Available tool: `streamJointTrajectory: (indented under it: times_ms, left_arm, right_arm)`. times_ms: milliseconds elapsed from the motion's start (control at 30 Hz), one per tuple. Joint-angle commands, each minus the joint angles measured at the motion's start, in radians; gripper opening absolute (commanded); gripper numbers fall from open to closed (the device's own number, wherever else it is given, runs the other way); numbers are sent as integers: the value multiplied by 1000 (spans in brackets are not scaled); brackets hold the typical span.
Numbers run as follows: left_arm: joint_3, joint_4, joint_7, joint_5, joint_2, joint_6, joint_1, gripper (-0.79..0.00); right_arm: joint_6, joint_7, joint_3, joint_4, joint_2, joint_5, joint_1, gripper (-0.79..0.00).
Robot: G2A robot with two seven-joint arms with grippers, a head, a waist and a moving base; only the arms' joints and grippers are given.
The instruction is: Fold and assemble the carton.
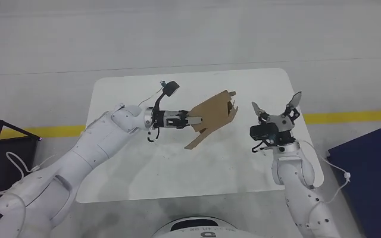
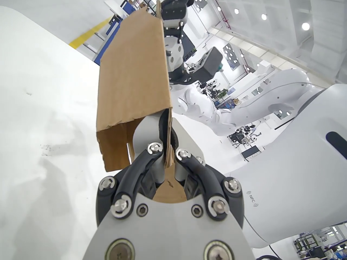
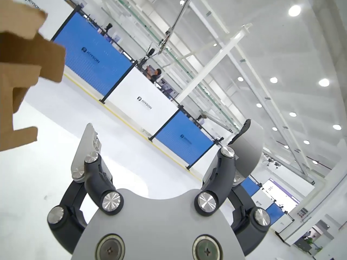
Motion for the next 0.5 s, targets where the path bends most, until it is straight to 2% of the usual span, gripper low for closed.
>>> streamJointTrajectory:
  times_ms: [0, 267, 467]
  left_arm:
    - [-9, -21, 13, 44, 1, 33, 5, -785]
    - [-47, -75, 20, 98, 3, 67, 27, -785]
    - [-62, -81, -17, 110, 0, 79, 28, -785]
  right_arm:
    - [-32, 8, -16, 50, -2, 15, 36, 0]
    - [-115, -40, -65, 130, -8, 71, 111, 0]
    - [-211, -184, -54, 124, -4, 173, 108, 0]
